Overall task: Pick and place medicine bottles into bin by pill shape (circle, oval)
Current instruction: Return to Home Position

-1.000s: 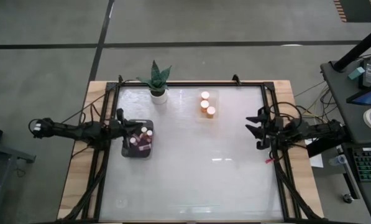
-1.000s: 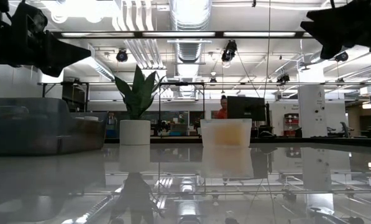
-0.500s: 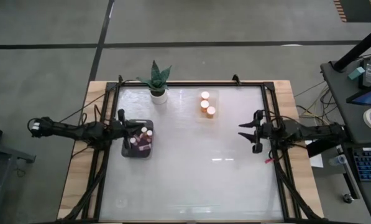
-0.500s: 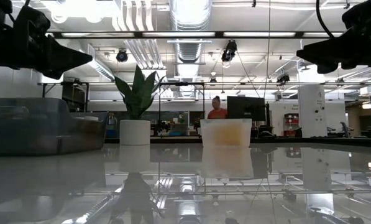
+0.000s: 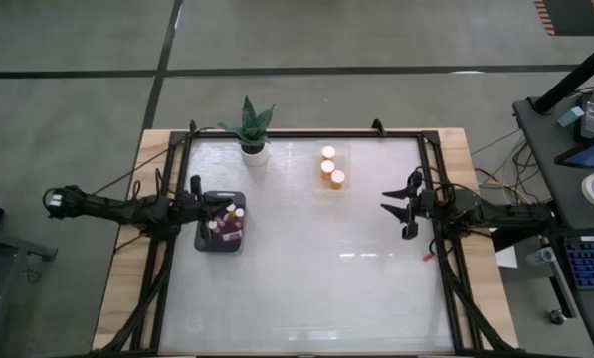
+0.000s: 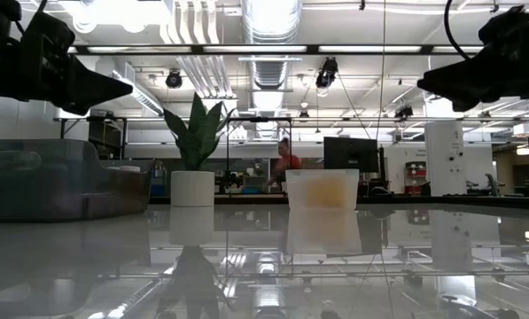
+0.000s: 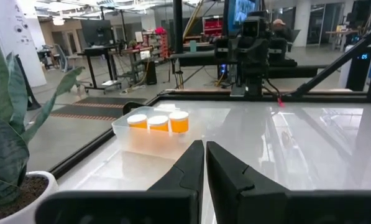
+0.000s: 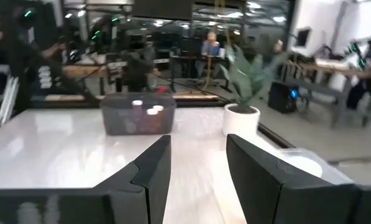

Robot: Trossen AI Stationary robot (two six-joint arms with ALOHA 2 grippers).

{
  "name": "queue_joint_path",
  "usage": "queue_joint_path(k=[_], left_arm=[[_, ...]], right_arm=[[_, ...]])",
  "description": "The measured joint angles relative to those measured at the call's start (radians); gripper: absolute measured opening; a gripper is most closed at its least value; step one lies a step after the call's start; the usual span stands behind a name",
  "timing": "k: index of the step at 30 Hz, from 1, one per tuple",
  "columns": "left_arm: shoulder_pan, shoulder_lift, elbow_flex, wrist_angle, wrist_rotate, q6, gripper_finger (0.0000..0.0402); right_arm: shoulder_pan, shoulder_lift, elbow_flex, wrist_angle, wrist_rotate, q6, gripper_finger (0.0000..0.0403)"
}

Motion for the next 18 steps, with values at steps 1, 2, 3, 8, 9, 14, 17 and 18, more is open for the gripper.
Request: queue_joint_path(k=[1,2,3,8,9,14,17,18], left_arm=[[0.000,0.002,0.000,0.000,0.000,0.000,0.0002],[0.000,0.005,0.000,0.000,0.000,0.000,0.0002],[0.000,0.006,0.000,0.000,0.000,0.000,0.0002],[0.000,0.010,0.000,0.000,0.000,0.000,0.0002],[0.000,0.010,0.000,0.000,0.000,0.000,0.0002],[0.000,0.011,0.000,0.000,0.000,0.000,0.0002],[0.000,0.014,0.000,0.000,0.000,0.000,0.0002],[0.000,0.014,0.000,0.000,0.000,0.000,0.0002]], right_arm=[[-0.016,0.000,0.000,0.000,0.000,0.028,0.0148],[-0.033,0.000,0.000,0.000,0.000,0.051,0.0148],[-0.046,0.000,0.000,0.000,0.002,0.067,0.0148],[-0.067,0.000,0.000,0.005,0.002,0.076,0.0148],[-0.067,0.000,0.000,0.006,0.002,0.076,0.0148],[-0.067,0.000,-0.001,0.007,0.003,0.077,0.0148],[-0.067,0.000,-0.001,0.008,0.003,0.077,0.0148],[-0.065,0.000,-0.001,0.008,0.003,0.077,0.0148]])
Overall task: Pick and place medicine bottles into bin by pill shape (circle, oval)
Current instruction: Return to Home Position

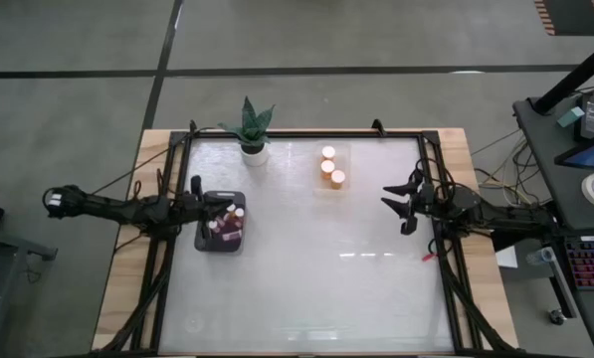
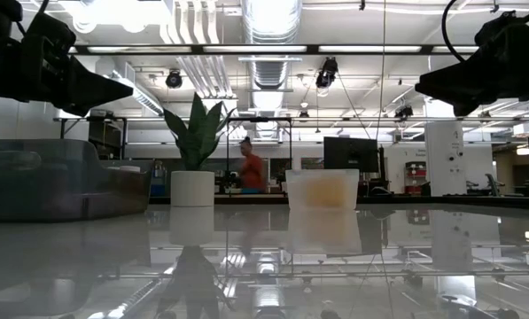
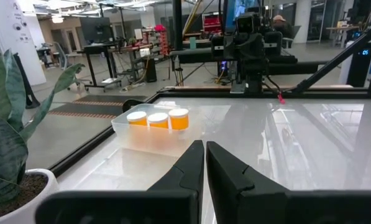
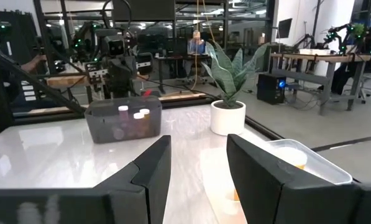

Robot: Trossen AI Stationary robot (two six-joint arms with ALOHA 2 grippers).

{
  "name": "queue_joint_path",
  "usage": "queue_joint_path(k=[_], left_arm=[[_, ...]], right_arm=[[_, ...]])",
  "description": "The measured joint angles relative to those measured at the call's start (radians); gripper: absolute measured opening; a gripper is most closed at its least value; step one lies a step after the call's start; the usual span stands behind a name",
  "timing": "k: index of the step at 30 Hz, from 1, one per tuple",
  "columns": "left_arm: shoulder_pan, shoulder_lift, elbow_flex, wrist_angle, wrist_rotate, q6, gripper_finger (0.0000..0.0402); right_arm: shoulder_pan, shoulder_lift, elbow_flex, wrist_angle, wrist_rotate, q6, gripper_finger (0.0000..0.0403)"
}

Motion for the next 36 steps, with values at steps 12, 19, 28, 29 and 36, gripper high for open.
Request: queue_joint_path(k=[12,19,28,29,36], left_arm=[[0.000,0.000,0.000,0.000,0.000,0.000,0.0002],[0.000,-0.001,0.000,0.001,0.000,0.000,0.0002],[0.000,-0.001,0.000,0.000,0.000,0.000,0.0002],[0.000,-0.001,0.000,0.000,0.000,0.000,0.0002],[0.000,-0.001,0.000,0.000,0.000,0.000,0.0002]], right_arm=[[0.008,0.015,0.000,0.004,0.001,0.000,0.0148],[0.008,0.016,0.000,0.004,0.001,0.000,0.0148],[0.008,0.016,0.000,0.005,0.001,0.000,0.0148],[0.008,0.016,0.000,0.005,0.001,0.000,0.0148],[0.008,0.016,0.000,0.005,0.001,0.000,0.0148]])
